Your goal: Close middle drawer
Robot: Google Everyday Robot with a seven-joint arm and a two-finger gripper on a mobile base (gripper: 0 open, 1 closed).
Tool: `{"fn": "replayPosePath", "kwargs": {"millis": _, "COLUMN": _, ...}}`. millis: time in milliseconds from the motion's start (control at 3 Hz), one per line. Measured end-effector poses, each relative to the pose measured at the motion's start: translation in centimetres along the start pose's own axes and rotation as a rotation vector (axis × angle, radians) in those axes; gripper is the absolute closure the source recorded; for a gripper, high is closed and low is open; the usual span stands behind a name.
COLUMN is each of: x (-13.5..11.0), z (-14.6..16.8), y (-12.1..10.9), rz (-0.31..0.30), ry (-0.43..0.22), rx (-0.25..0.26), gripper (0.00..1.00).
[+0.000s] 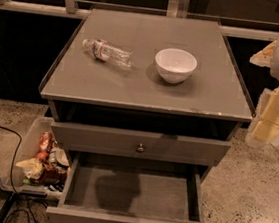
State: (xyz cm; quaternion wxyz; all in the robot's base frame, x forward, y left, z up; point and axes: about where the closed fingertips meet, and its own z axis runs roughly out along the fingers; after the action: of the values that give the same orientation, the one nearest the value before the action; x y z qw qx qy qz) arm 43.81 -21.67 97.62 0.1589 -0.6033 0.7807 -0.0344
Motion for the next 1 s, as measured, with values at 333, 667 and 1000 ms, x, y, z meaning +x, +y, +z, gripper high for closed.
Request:
{"fn": "replayPosePath", "kwargs": {"millis": 333, "x": 0.0, "z": 0.0, "y": 0.0, "rz": 0.0, "ry": 0.0, "rx": 0.0, "gripper": 0.0}}
{"fn": "replayPosePath", "kwargs": {"millis": 667, "x": 0.3, "z": 0.9, "y": 0.8, "rz": -0.007, "ry": -0.017, "rx": -0.012, "gripper": 0.0}}
{"fn": "replayPosePath", "kwargs": {"millis": 1000, "x": 1.1, "z": 3.3, "y": 3.3, "rz": -0.013, "ry": -0.044, "rx": -0.041, "gripper": 0.0}}
